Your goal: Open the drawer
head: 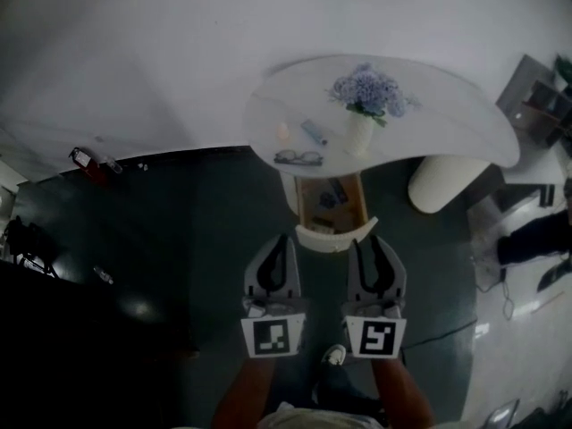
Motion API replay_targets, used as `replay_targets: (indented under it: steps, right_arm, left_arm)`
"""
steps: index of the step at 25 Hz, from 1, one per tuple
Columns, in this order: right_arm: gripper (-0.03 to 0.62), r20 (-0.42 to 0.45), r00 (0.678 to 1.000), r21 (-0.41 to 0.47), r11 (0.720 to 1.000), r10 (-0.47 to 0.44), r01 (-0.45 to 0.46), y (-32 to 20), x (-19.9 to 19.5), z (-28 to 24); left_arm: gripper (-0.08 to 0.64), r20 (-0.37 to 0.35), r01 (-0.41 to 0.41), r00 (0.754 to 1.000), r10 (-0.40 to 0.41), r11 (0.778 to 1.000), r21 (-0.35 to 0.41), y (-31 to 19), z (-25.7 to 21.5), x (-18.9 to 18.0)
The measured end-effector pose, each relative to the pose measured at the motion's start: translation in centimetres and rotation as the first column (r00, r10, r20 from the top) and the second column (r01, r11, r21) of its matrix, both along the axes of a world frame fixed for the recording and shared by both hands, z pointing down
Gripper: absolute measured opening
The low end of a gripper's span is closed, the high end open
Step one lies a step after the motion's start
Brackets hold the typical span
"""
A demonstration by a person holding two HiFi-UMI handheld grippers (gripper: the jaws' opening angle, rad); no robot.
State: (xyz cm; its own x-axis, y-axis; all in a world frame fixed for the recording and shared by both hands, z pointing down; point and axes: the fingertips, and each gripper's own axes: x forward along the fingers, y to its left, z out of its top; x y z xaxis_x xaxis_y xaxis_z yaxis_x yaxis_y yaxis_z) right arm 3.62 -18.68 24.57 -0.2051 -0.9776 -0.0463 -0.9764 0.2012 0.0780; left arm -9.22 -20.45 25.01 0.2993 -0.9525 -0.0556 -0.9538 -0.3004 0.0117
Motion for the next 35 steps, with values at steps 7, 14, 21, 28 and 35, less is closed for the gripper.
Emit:
replay_targets:
  steps: [7, 14, 21, 28, 35]
  right_arm:
    - [0.115, -0.013, 0.999, 0.010, 0.999, -0.031, 0.031, 2.8, -0.1, -7.6]
    - [0.115, -0.025, 0.999, 0.043, 0.998, -0.035, 0.036, 4.3, 0.2, -10.8]
    - [0.039, -0.014, 1.000, 0.069, 0.998, -0.008, 0.009, 4.6, 1.3, -12.1]
    - [0.006, -0.036, 0.999, 0.055, 0.999, 0.002, 0.000, 5.1, 1.5, -11.5]
    - [0.006, -0.050, 0.999, 0.065, 0.998, -0.001, 0.005, 5.3, 1.4, -11.3]
  left_arm:
    - [0.002, 0.005, -0.021, 1.000, 0.021, 0.999, 0.034, 2.2, -7.0, -0.1]
    - [0.002, 0.006, -0.023, 1.000, 0.022, 0.999, 0.043, 3.7, -9.3, -0.1]
    - [0.002, 0.004, -0.034, 0.999, 0.034, 0.997, 0.072, 4.2, -11.1, 0.0]
    - [0.002, 0.021, -0.055, 0.998, 0.053, 0.993, 0.105, 4.9, -11.8, 0.6]
    - [0.002, 0.002, -0.062, 0.998, 0.062, 0.993, 0.104, 5.3, -12.0, 0.9]
